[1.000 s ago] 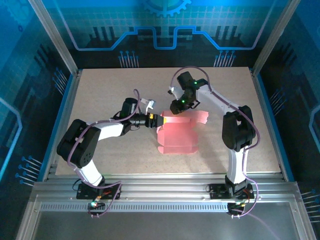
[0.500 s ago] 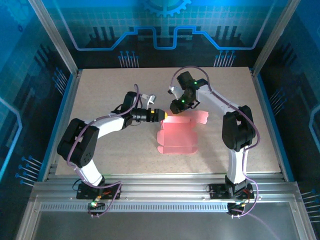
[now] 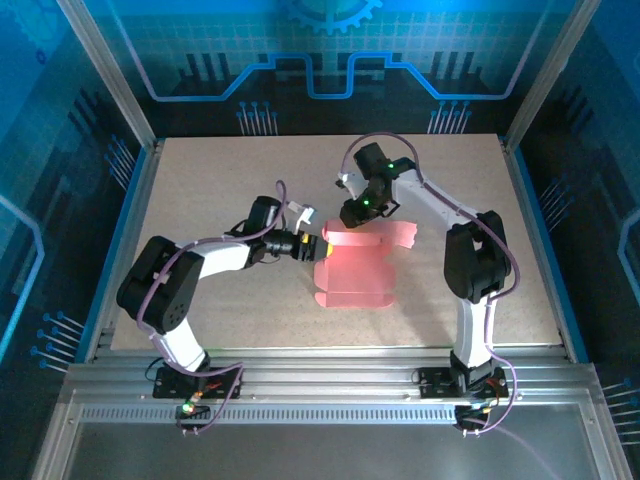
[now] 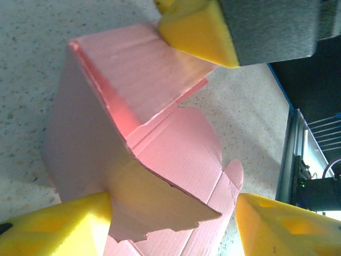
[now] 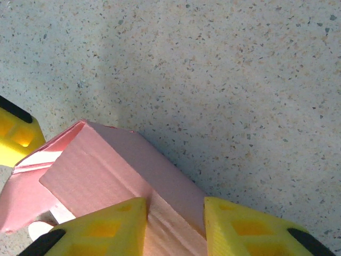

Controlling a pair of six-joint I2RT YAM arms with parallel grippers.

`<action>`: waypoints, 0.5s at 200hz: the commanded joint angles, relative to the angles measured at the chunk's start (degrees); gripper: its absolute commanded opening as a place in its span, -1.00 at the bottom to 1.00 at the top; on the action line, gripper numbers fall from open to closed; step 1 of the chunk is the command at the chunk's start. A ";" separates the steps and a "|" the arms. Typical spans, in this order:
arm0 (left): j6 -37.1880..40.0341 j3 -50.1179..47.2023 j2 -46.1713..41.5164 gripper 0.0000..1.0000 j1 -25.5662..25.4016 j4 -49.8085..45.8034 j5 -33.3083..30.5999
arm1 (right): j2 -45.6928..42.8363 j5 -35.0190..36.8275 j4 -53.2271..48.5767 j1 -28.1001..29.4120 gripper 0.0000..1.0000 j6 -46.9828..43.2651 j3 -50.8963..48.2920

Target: Fold the paper box

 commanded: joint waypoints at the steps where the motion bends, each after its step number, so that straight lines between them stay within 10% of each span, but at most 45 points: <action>1: 1.72 -3.15 1.11 0.34 -0.39 11.85 6.75 | 2.76 2.27 -4.16 1.35 -0.32 0.29 -2.20; 42: -4.07 -4.91 4.79 0.08 -0.37 23.20 7.36 | 2.73 2.35 -4.20 1.36 -0.32 0.21 -2.33; 100: 7.85 -0.96 2.40 0.04 -0.34 4.39 -5.04 | 2.51 2.30 -4.18 1.22 -0.32 -0.13 -2.64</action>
